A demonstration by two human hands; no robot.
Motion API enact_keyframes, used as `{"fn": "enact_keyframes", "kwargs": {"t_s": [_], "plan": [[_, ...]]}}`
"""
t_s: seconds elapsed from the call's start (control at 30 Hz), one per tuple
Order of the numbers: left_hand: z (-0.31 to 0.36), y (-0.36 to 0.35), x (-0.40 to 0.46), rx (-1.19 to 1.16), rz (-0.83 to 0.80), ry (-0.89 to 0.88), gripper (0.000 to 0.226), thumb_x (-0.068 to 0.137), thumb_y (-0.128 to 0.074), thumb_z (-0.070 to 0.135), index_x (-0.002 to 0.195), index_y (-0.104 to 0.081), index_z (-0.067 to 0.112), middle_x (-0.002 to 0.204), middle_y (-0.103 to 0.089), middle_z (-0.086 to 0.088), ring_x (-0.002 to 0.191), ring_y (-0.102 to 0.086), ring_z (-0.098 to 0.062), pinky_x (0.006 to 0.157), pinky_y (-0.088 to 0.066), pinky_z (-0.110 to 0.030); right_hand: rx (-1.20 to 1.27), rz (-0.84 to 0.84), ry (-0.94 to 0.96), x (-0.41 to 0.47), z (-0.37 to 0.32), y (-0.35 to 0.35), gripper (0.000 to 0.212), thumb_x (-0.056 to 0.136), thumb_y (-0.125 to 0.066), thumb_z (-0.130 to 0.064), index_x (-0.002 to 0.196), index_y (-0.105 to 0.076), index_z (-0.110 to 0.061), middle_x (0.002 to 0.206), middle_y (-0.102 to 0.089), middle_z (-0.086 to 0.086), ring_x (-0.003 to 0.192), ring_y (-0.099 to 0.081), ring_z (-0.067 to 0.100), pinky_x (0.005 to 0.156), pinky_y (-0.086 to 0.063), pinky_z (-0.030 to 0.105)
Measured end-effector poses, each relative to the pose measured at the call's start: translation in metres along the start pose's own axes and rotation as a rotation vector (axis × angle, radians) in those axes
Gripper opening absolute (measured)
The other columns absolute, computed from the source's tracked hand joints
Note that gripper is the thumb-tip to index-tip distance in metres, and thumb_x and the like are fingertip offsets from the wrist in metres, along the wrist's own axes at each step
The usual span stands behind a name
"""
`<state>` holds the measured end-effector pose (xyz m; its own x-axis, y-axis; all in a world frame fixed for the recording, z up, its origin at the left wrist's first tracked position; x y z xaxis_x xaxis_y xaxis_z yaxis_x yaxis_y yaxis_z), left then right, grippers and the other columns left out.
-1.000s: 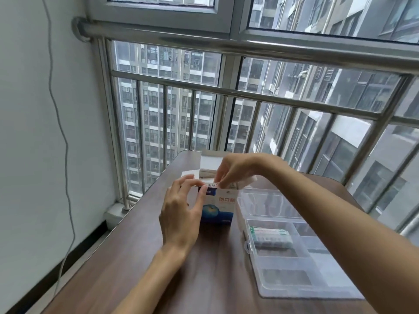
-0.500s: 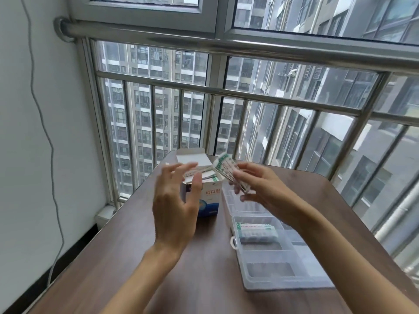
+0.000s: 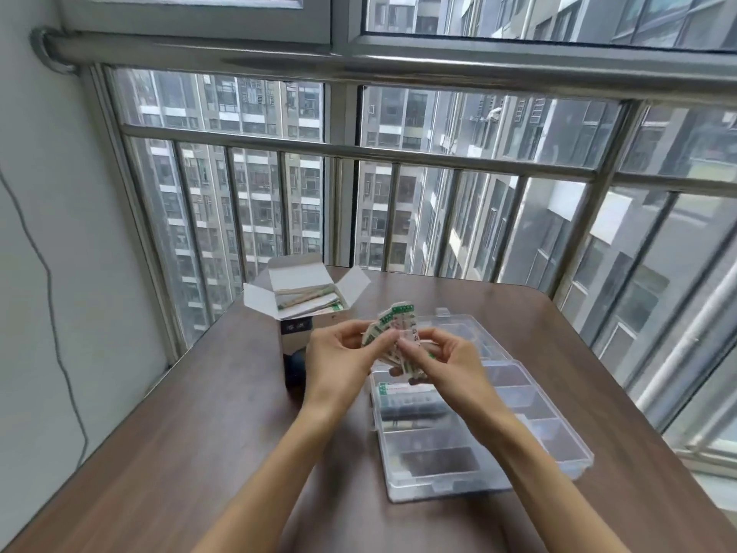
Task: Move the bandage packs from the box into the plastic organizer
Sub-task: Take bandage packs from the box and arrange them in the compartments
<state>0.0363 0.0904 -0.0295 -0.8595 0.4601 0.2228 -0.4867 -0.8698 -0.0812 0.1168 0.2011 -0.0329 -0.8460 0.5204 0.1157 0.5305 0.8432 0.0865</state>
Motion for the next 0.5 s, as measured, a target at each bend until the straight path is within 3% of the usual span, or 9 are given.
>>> {"fn": "enact_keyframes", "kwargs": {"t_s": [0.2,0.37,0.5], "plan": [[-0.0023,0.0004,0.0044,-0.038,-0.126,0.079,0.023,0.083,-0.071,0.011,0.104,-0.069,0.021,0.089,-0.076,0.006,0.076,-0.067,0.001,0.053,-0.045,-0.012,0.171,0.050,-0.025,0.0049,0.0005,0.0030,0.015,0.090,-0.060,-0.016,0.103,-0.059,-0.007,0.084,-0.075,0.006,0.071,-0.072,0.019,0.057,-0.051,0.019],[-0.0005,-0.0001,0.0038,-0.110,0.033,0.052,0.011,0.076,-0.078,0.013,0.085,-0.074,0.018,0.078,-0.075,0.001,0.063,-0.062,0.001,0.049,-0.041,-0.011,0.245,0.099,-0.034,0.0056,0.0031,0.0048,0.013,0.083,-0.067,-0.018,0.095,-0.067,-0.010,0.089,-0.075,0.004,0.085,-0.070,0.017,0.074,-0.055,0.023],[-0.0010,-0.0004,-0.0001,-0.126,-0.085,0.123,0.007,0.081,-0.072,0.021,0.087,-0.074,0.019,0.081,-0.075,-0.001,0.070,-0.067,-0.003,0.057,-0.049,-0.013,0.306,0.109,-0.023,0.0060,0.0051,0.0072,0.016,0.082,-0.068,-0.018,0.096,-0.070,-0.011,0.095,-0.074,0.007,0.093,-0.069,0.020,0.081,-0.052,0.027]]}}
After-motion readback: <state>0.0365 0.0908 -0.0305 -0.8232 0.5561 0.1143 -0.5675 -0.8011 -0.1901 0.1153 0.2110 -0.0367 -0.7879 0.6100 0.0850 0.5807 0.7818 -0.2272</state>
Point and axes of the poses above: each hand's wrist, its own x-axis towards the middle knuckle, its own y-axis out of the back of the hand, z = x × y, the point moved 1 cm from there along x, towards the middle knuckle
